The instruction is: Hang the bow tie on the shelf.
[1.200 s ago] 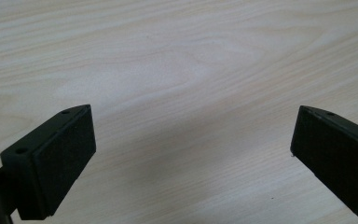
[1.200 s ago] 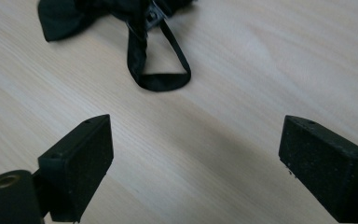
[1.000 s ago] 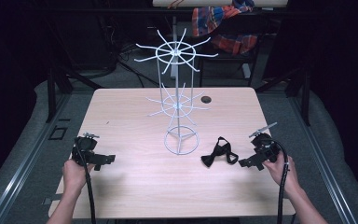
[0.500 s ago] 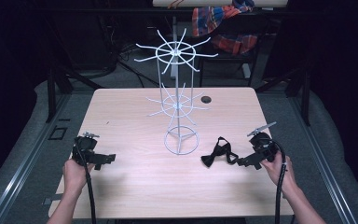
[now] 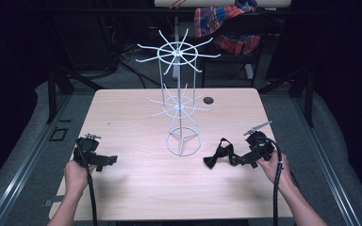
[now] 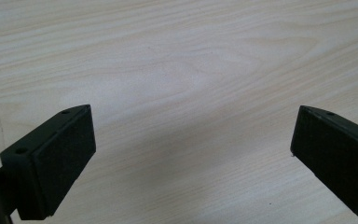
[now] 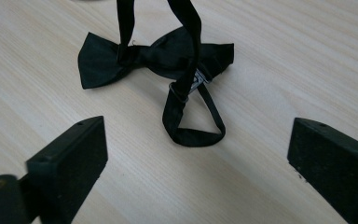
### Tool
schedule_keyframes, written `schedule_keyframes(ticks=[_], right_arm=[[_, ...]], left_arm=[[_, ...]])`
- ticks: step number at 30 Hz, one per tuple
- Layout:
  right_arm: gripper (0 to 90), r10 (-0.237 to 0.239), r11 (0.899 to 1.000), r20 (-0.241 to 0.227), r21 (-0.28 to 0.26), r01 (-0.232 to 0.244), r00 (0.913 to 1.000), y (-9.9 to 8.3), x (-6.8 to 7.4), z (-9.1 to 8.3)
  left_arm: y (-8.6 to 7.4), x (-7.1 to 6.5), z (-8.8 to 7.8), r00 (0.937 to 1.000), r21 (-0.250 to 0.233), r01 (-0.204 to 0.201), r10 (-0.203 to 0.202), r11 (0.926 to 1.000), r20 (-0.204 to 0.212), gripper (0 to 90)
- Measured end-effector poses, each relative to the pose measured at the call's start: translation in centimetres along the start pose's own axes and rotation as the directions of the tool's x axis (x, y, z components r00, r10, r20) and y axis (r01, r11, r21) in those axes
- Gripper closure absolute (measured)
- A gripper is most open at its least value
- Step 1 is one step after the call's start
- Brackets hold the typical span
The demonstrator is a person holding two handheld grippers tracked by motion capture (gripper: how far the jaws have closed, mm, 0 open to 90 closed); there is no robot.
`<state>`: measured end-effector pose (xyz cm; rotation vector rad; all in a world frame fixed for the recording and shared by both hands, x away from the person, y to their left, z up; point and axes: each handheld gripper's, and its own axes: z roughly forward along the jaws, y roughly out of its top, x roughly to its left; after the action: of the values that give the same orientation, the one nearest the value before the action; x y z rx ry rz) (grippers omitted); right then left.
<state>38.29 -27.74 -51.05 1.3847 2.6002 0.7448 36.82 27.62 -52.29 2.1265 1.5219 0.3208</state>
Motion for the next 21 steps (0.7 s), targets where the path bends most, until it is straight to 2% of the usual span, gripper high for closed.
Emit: schedule_keyframes(ticks=[4, 6, 12, 14, 15, 18, 21], right_arm=[[18.8, -0.008, 1.0, 0.012, -0.002, 0.008, 0.9999, 0.5, 0.2, 0.5], [23.5, -0.016, 1.0, -0.008, 0.005, 0.016, 0.9998, 0.8, 0.2, 0.8], [39.1, -0.008, 1.0, -0.014, 0.015, 0.008, 0.9999, 1.1, 0.2, 1.5], [43.6, -0.017, 0.999, -0.014, 0.027, 0.017, 0.9998, 1.2, 0.2, 1.5], [47.6, -0.009, 1.0, 0.001, 0.017, 0.009, 1.0, 1.2, 0.5, 1.7], [48.7, -0.014, 1.0, 0.018, 0.024, 0.013, 0.9998, 1.5, 0.6, 1.8], [54.4, -0.011, 1.0, 0.029, 0.029, 0.01, 0.9995, 2.3, 0.5, 2.2]], left_arm=[[0.0, -0.1, 0.0, 1.0, 0.004, -0.004, 0.004, 1.0, 0.0, 0.0], [0.0, 0.0, 0.0, 1.0, 0.008, -0.005, 0.005, 1.0, 0.002, 0.0], [0.0, -0.1, 0.2, 0.9999, 0.022, -0.012, 0.012, 0.9997, 0.0, 0.0], [0.0, -0.2, 0.2, 0.9999, 0.025, -0.011, 0.011, 0.9996, 0.003, 0.0], [0.0, -0.2, 0.3, 0.9999, 0.028, -0.015, 0.015, 0.9995, 0.003, 0.0], [0.1, -0.3, 0.3, 0.9999, 0.035, -0.016, 0.016, 0.9993, -0.002, 0.0], [0.1, -0.4, 0.4, 0.9997, 0.043, -0.025, 0.025, 0.9988, -0.003, 0.0]])
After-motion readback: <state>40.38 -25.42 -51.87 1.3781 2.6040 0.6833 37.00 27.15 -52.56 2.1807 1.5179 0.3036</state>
